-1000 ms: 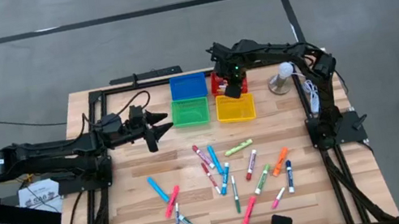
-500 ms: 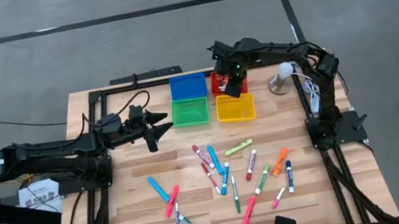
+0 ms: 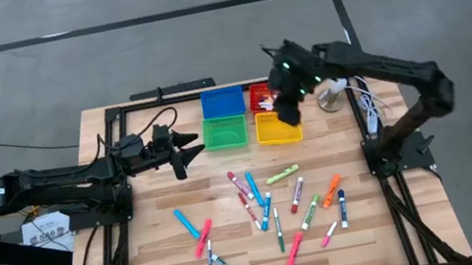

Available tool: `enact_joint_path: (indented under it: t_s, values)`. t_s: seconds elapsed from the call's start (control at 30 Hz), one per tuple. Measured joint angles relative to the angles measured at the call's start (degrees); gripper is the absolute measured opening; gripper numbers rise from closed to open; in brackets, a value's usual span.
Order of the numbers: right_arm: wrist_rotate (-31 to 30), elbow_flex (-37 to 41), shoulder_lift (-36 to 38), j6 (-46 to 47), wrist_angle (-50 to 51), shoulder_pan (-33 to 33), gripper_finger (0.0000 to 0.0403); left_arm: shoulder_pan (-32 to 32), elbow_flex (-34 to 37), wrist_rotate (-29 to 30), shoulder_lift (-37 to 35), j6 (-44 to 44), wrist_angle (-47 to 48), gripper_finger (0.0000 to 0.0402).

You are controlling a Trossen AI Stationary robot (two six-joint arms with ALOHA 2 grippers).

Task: Pick & Place Markers
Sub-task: Put the pink pen into the red basket

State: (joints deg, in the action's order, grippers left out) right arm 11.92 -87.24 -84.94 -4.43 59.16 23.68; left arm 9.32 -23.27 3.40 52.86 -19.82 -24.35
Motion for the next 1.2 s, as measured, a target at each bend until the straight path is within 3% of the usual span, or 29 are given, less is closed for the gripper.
enact_joint_path:
  t_s: [0.23,0.47,0.67,0.97,1.2]
  values:
    - [0.1,0.0,6.9,3.1,1.3,-19.0,0.0076,0.0,0.0,0.0,0.0,-0.5,-0.1,0.0237]
    - [-3.9,0.0,7.8,8.9,6.4,-33.9,0.0075,0.0,0.0,0.0,0.0,-0.6,-0.1,0.0237]
    - [-4.4,2.4,5.3,13.4,8.3,-41.1,0.0075,0.0,0.0,0.0,0.0,-0.6,-0.2,0.0237]
    - [0.1,9.3,-2.2,13.1,7.3,-49.8,0.0075,0.0,0.0,0.0,0.0,-0.6,-0.2,0.0237]
    - [1.4,10.1,-9.3,11.7,5.0,-55.2,0.0075,0.0,0.0,0.0,0.0,-0.6,-0.2,0.0237]
